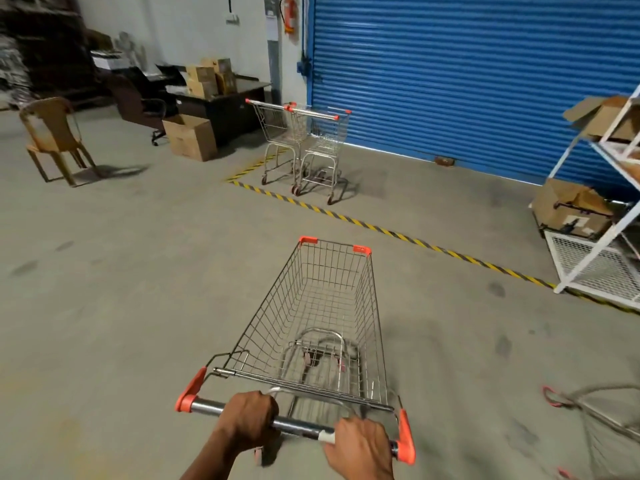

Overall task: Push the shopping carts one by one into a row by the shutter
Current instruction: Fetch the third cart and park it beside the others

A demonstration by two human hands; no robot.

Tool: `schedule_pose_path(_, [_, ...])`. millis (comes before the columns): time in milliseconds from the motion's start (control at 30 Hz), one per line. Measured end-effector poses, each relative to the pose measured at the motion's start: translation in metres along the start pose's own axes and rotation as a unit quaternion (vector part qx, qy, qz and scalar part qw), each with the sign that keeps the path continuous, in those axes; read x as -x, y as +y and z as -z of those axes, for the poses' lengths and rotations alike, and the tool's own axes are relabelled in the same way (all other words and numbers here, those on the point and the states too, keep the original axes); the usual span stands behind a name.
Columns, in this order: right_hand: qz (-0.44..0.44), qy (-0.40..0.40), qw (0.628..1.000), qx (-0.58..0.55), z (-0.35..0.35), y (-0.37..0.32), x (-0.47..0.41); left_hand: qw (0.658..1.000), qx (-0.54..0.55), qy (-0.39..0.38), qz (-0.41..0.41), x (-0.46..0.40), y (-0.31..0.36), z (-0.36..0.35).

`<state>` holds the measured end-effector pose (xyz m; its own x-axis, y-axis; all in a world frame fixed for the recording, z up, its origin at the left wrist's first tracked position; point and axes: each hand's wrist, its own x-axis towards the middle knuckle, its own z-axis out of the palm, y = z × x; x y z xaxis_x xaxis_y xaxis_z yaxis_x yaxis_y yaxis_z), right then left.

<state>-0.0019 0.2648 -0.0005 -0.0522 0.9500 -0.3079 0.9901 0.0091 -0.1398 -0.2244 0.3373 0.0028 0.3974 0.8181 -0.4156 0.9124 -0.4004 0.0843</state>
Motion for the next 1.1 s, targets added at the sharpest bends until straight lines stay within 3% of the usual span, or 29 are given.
schedule_pose_path(667, [-0.080, 0.020, 0.996, 0.019, 0.116, -0.033, -0.366, 0.997, 0.001, -0.023, -0.077, -0.313, -0.185, 0.165])
schedule_pose_path(1100, [-0.101, 0.026, 0.994, 0.020, 0.182, 0.028, -0.612, 0.992, -0.037, -0.006, -0.119, -0.550, -0.243, 0.281])
